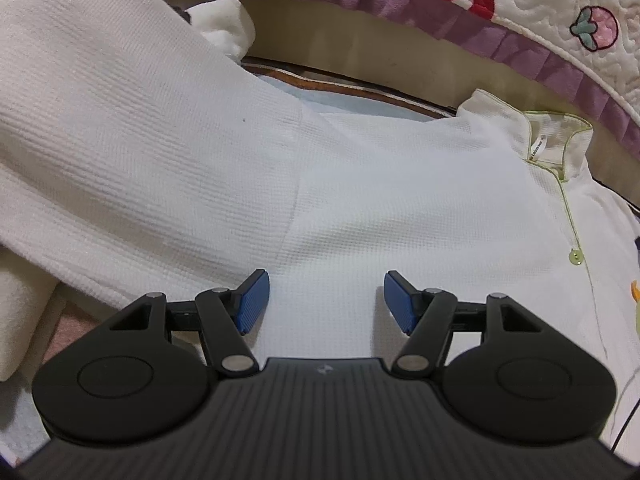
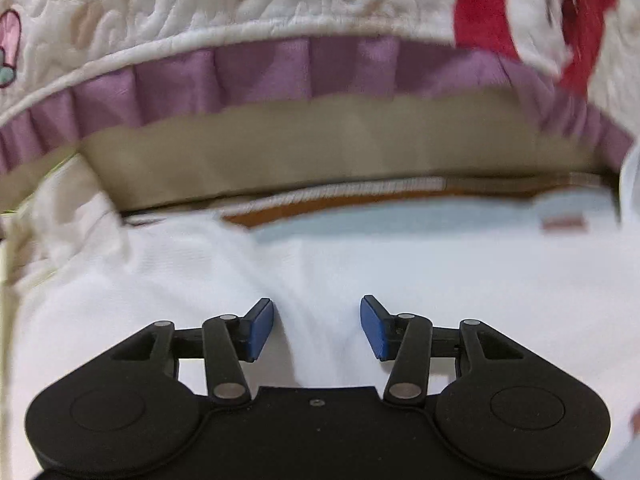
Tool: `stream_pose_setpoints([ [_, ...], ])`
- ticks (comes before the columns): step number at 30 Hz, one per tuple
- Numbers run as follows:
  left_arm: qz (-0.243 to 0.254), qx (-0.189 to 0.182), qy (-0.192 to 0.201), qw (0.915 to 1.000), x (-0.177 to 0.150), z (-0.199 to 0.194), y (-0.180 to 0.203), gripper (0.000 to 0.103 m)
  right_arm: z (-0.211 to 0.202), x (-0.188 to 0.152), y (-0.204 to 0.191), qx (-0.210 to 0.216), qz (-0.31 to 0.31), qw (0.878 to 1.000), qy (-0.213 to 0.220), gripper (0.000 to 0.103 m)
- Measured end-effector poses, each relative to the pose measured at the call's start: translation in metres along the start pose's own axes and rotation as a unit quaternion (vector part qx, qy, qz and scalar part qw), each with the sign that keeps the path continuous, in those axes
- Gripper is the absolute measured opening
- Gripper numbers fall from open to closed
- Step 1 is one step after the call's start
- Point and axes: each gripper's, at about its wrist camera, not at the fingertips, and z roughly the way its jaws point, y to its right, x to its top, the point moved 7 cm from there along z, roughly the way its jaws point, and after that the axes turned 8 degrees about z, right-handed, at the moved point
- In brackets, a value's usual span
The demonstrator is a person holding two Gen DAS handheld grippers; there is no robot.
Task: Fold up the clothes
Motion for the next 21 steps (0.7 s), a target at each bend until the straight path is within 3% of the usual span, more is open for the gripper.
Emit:
stream_pose_setpoints([
  [1, -0.002, 0.009, 0.0, 1.0, 0.0, -0.002, -0.004, 0.063, 0.009, 0.01, 0.009, -0.011, 0.014, 1.0, 0.004, 0.056],
  [3, -0.01, 0.018, -0.002, 0.9998, 0.001, -0.005, -0.014, 0.063, 0.028, 0.03, 0.026, -0.041, 0.065, 0.997, 0.005, 0.049],
  [5, -0.023, 0.02, -0.006, 0.9995, 0.0, -0.007, -0.024, 0.063, 0.024, 0.047, 0.046, -0.067, 0.132, 0.989, 0.017, 0.05],
  [8, -0.044, 0.011, -0.012, 0.9989, 0.001, -0.007, -0.031, 0.063, 0.015, 0.056, 0.059, 0.002, 0.206, 0.978, 0.025, 0.052],
  [12, -0.046, 0.011, -0.016, 0.9987, 0.002, -0.002, -0.028, 0.063, 0.023, 0.041, 0.043, 0.016, 0.094, 0.995, -0.037, 0.057],
  [14, -0.041, 0.014, -0.018, 0.9989, 0.002, 0.001, -0.025, 0.064, 0.023, 0.033, 0.027, 0.038, 0.041, 0.997, -0.049, 0.06],
  [17, -0.027, 0.023, -0.02, 0.9992, 0.002, 0.003, -0.02, 0.064, 0.024, 0.016, 0.002, 0.056, -0.008, 0.997, -0.052, 0.063],
  [19, -0.026, 0.023, -0.019, 0.9992, 0.002, 0.003, -0.019, 0.064, 0.031, 0.016, -0.007, 0.031, -0.028, 0.999, -0.031, 0.062],
  [20, -0.03, 0.022, -0.018, 0.9992, 0.002, 0.003, -0.02, 0.064, 0.034, 0.017, -0.012, 0.025, -0.036, 0.999, -0.018, 0.046],
  [21, -0.033, 0.021, -0.017, 0.9991, 0.002, 0.003, -0.021, 0.064, 0.036, 0.019, -0.019, 0.023, -0.049, 0.999, -0.008, 0.003],
])
